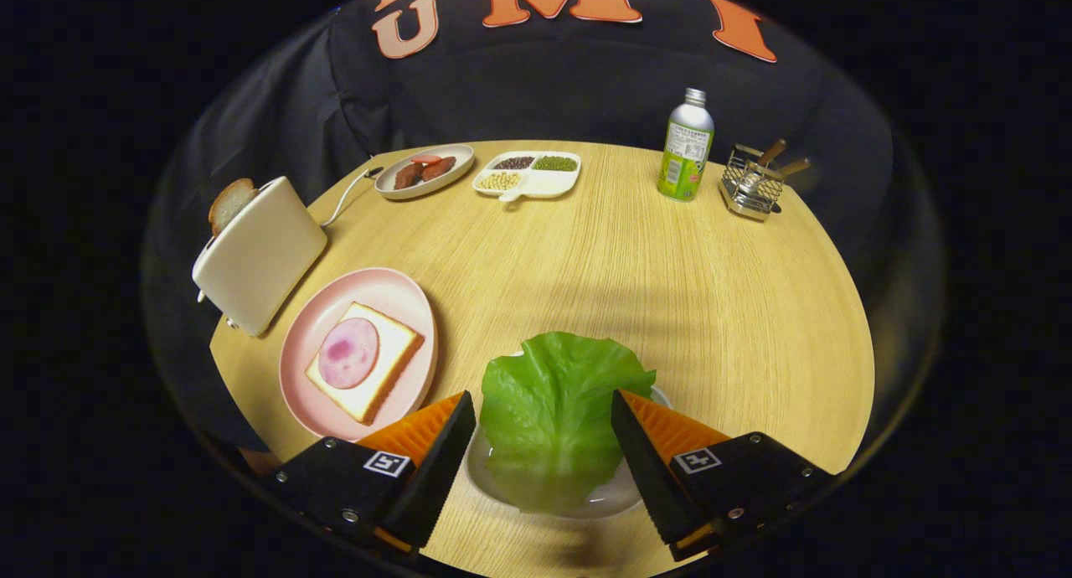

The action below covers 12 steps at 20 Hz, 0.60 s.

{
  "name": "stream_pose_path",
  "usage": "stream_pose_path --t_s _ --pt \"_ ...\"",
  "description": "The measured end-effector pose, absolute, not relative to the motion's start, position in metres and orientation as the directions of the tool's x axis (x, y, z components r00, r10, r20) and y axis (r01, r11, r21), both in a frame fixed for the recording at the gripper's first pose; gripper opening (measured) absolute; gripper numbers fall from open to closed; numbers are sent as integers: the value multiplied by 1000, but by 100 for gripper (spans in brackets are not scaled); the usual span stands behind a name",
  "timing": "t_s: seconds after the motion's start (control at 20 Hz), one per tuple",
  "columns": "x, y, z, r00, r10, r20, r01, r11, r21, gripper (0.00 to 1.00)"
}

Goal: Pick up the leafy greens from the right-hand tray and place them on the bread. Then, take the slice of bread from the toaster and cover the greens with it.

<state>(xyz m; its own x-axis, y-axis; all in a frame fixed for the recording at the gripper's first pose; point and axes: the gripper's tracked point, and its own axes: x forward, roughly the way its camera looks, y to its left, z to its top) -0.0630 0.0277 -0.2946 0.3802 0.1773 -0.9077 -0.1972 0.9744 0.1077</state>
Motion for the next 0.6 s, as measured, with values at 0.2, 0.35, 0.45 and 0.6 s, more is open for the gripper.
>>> stream_pose_path --t_s 0.2,0.35,0.45,0.6 --pt "-71 21 -315 326 122 -937 -203 977 56 93" --pt "-70 22 -320 328 98 -940 -214 976 27 83" --pt "-71 23 -322 322 102 -941 -222 975 29 76" --pt "-68 23 -319 342 102 -934 -212 977 29 48"
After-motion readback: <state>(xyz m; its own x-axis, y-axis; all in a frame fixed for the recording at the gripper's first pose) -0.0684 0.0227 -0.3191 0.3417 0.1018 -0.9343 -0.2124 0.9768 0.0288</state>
